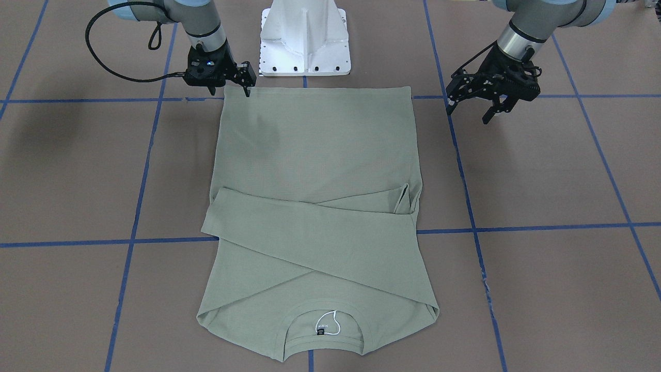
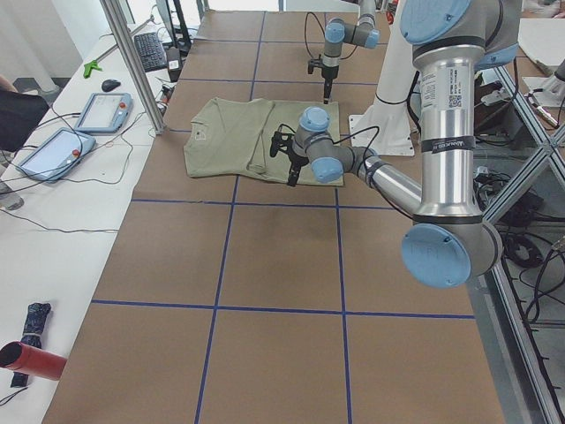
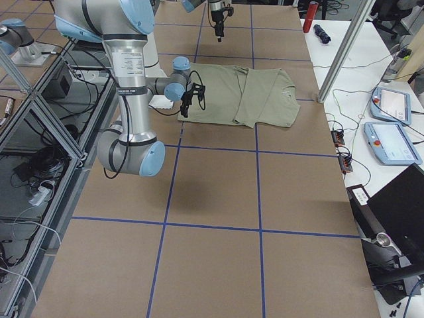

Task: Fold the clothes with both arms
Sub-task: 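Release the sleeve with the left gripper while the right gripper moves to the hem, then lower the right gripper to a hem corner while the left reaches the other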

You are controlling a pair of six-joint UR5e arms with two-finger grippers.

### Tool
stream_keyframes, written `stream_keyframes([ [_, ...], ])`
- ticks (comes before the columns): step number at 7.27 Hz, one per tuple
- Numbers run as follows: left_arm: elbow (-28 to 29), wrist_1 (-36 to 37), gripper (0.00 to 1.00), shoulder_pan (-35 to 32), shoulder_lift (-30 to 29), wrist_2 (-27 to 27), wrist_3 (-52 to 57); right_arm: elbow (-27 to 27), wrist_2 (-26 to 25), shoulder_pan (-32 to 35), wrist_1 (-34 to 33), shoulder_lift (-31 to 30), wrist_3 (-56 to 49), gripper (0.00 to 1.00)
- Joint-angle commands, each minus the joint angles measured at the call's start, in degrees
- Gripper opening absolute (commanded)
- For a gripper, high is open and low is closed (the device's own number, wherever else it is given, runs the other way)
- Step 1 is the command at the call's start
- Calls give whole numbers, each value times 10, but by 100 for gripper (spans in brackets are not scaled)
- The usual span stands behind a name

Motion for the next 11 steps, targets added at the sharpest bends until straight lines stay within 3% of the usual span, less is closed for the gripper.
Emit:
stream_keyframes([
  [1, 17, 0, 100, 3, -7, 0, 1, -5, -2, -17, 0, 3, 10, 100],
  [8, 21, 1, 100, 4, -19, -1, 1, -22, 0, -22, 0, -3, 25, 97],
  [11, 21, 0, 100, 4, -19, 0, 1, -23, 4, -21, -1, -7, 24, 66],
])
